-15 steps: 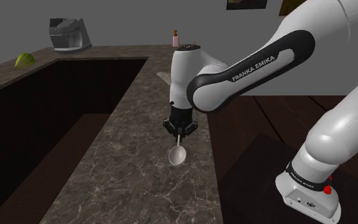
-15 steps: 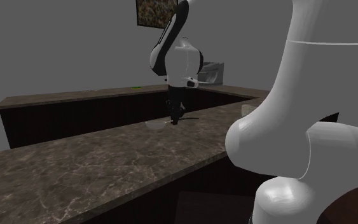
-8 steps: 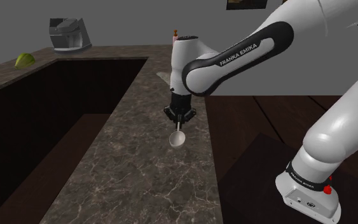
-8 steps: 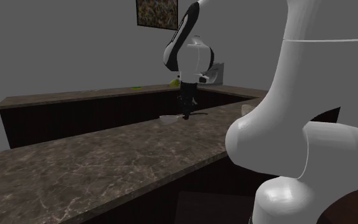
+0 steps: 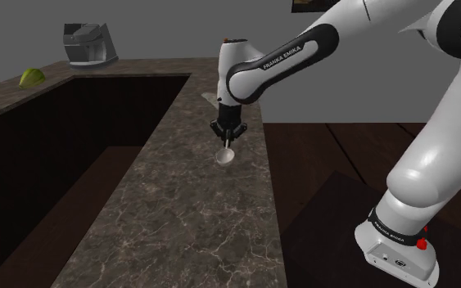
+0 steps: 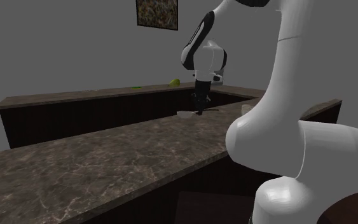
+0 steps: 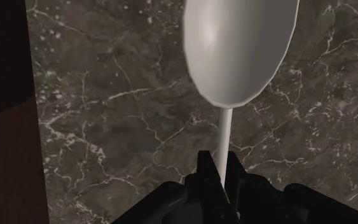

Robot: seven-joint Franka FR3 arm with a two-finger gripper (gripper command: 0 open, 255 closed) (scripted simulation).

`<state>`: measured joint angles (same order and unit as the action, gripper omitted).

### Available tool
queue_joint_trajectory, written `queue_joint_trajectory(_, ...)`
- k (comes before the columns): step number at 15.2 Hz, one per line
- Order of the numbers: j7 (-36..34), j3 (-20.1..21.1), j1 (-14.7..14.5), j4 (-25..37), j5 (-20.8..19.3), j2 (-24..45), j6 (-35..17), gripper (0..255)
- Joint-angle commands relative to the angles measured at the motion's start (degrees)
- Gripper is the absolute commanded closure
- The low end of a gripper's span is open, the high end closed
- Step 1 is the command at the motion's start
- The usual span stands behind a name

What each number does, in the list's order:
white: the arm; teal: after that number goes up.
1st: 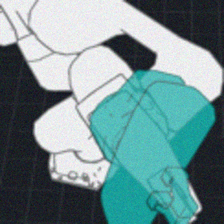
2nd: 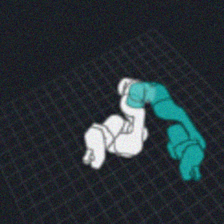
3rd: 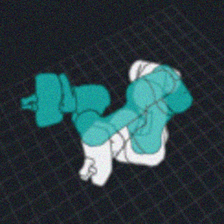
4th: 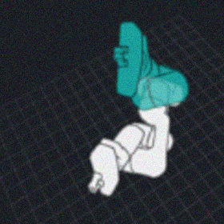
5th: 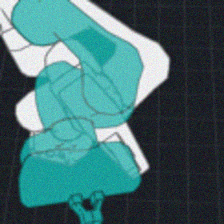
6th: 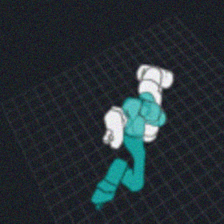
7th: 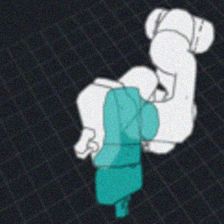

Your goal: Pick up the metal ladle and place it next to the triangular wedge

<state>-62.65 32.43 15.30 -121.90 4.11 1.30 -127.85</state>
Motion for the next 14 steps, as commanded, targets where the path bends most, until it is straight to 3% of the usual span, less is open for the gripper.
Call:
queue_joint_trajectory(1, 0.9, -1.0, 0.9, 3.4, -1.9, 3.2, 0.8, 255)
queue_joint_trajectory(8, 4.5, -4.4, 2.9, 16.5, -7.0, 13.8, 4.8, 255)
queue_joint_trajectory(14, 7.6, -7.1, 3.2, 31.4, -10.6, 24.2, 10.2, 255)
